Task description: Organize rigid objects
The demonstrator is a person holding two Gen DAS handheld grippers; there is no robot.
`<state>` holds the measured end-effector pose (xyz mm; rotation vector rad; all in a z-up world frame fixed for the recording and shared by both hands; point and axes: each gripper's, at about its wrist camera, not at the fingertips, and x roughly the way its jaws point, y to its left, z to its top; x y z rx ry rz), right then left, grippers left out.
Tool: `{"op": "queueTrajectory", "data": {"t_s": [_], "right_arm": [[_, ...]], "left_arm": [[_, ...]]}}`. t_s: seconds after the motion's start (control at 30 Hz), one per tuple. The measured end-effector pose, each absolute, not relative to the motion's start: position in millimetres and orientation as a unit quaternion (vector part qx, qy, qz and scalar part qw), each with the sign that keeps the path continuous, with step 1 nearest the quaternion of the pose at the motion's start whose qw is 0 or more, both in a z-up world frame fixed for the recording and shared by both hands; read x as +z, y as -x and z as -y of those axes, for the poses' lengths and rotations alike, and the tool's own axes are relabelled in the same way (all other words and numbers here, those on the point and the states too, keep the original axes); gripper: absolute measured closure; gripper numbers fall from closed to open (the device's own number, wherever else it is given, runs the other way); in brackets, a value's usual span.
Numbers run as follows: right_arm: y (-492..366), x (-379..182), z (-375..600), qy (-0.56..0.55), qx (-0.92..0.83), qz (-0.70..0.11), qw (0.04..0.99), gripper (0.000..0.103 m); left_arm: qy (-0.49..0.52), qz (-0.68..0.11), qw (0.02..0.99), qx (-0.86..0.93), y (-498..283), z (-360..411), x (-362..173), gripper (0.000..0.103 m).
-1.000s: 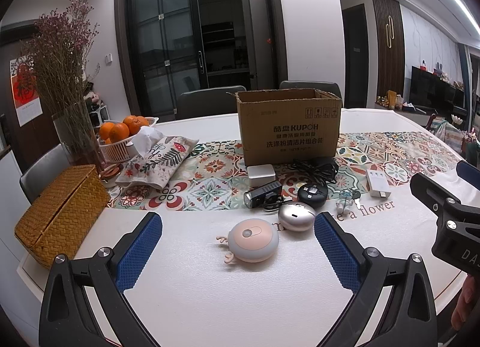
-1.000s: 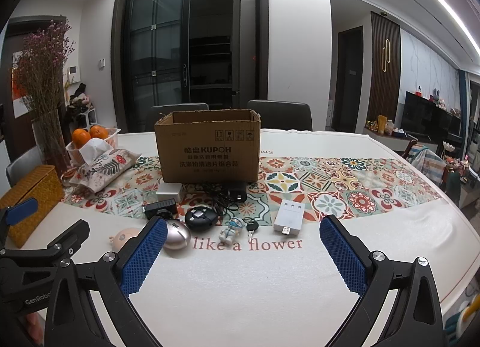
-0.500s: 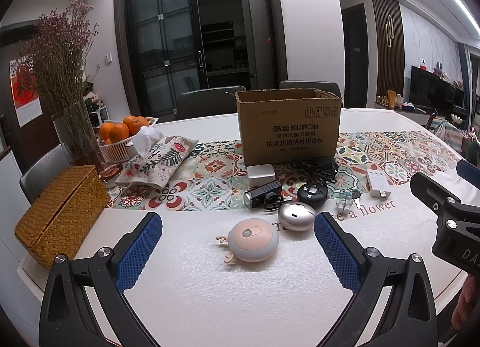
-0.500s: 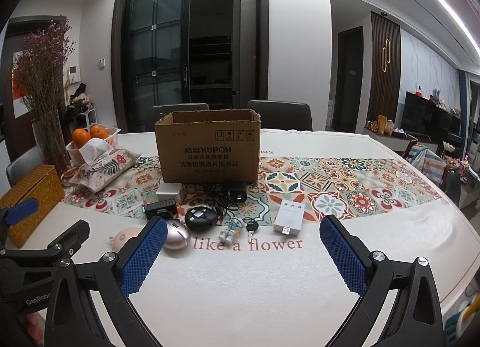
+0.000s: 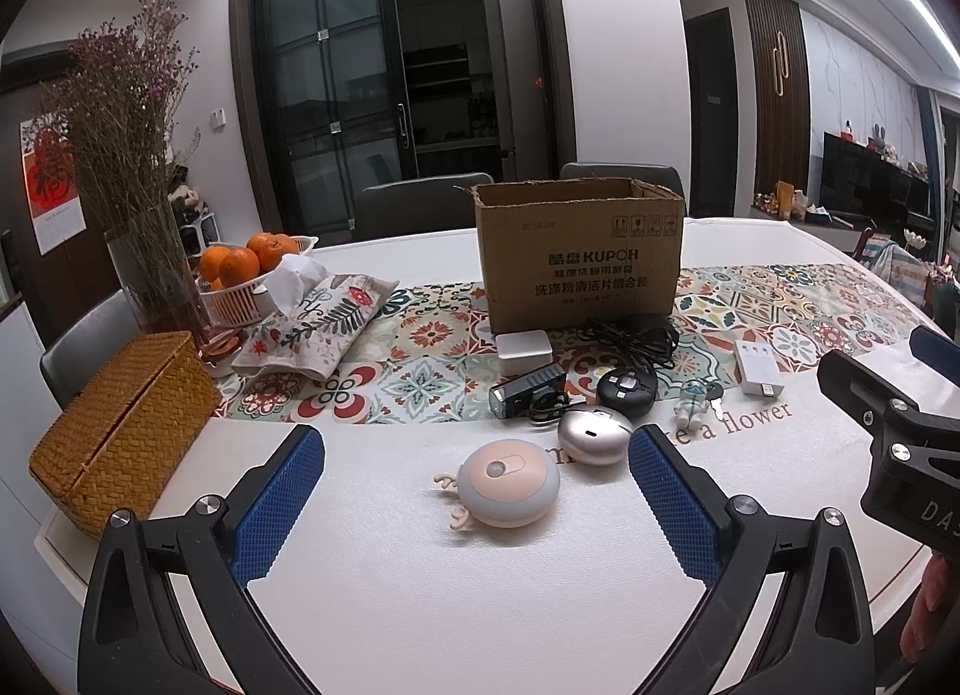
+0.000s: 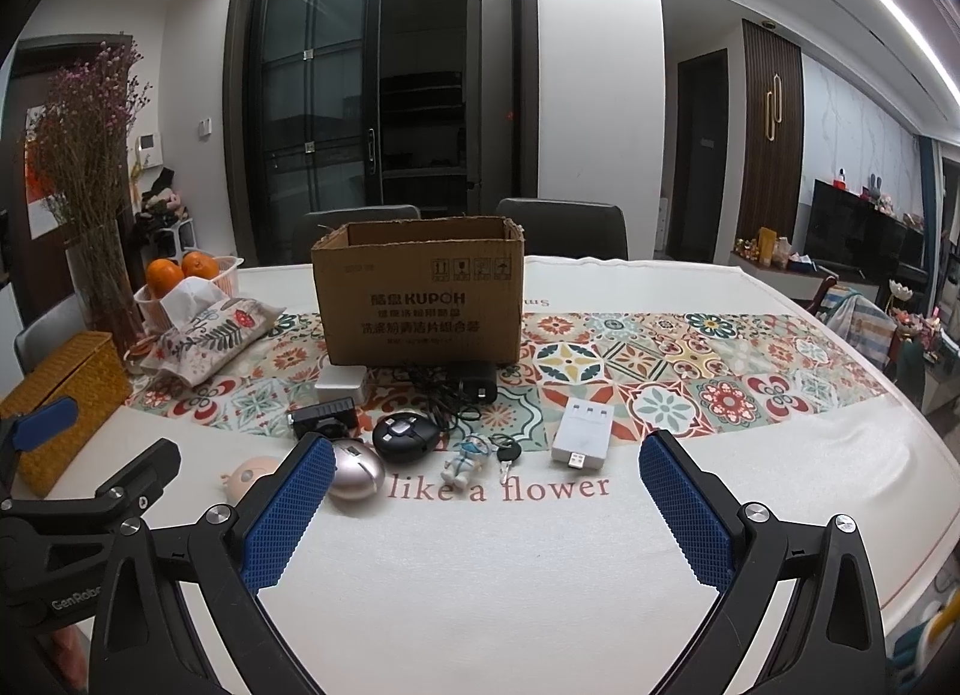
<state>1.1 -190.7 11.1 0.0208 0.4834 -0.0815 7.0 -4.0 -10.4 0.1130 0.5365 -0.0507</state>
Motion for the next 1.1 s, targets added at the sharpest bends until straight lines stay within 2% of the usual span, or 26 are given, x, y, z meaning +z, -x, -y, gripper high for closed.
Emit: {"op": "queueTrajectory", "data": {"t_s": [0.8,1.1], "right_arm": [[-61,-38,194,-0.030,-0.024,-0.310,0.950,0.001],[-89,-56,192,-0.025,-0.007,-0.342,0.939,0.004]], "left_arm": [[-0.038,-0.347,0.936,-0.033,-58,3,-63,0.000],[0.004,-0.388,0.922,-0.018,-81,0,-82,0.005]]}}
